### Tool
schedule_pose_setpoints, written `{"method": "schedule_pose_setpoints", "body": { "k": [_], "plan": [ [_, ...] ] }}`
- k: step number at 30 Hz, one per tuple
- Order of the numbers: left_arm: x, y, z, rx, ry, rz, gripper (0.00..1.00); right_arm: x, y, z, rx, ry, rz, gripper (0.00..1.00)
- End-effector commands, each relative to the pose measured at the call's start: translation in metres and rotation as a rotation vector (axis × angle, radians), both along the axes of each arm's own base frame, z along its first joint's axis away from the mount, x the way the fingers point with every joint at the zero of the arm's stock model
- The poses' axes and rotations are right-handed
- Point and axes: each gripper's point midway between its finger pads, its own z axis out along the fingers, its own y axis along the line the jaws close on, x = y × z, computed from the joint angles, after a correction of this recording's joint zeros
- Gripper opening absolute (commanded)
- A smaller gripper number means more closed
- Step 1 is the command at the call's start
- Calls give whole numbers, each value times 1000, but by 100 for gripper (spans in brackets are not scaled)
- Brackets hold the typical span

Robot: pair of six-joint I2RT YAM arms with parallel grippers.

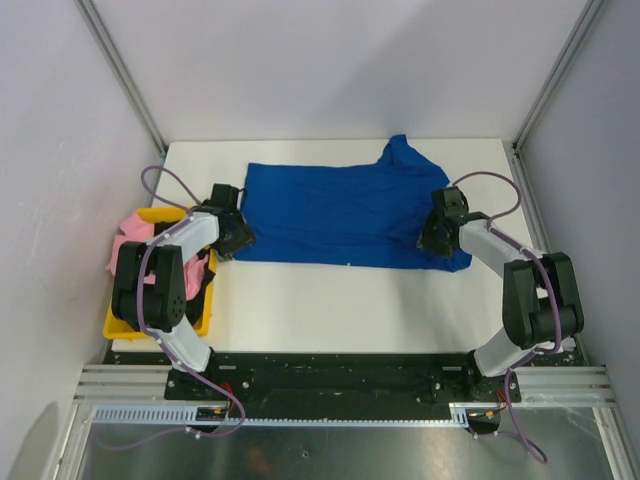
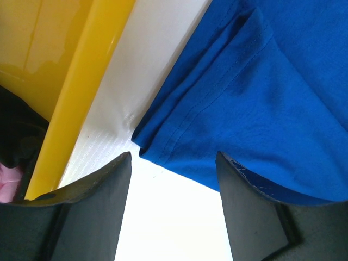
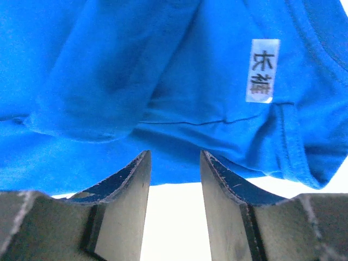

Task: Fold and stack the t-shirts
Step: Fold the flattened tshirt in 1/3 of the way

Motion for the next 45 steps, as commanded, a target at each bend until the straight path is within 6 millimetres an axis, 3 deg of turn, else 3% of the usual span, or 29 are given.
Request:
{"method": "schedule_pose_setpoints", "body": {
  "k": [1,13,25,33,45],
  "plan": [
    [3,1,2,-8,-16,13,68,25,11,18,-14,-80,9,45],
    [6,0,6,-15,-30,11,68,53,32,7,-30,-80,44,45],
    [11,0,10,-19,-39,3,68,105,49,2,-10,-130,62,45],
    [13,-2,13,-22,-48,-7,68,136,58,10,-1,-186,59,45],
    [15,-3,17,-28,-57,-17,68,157,86,16,78,-237,103,47]
  ]
}}
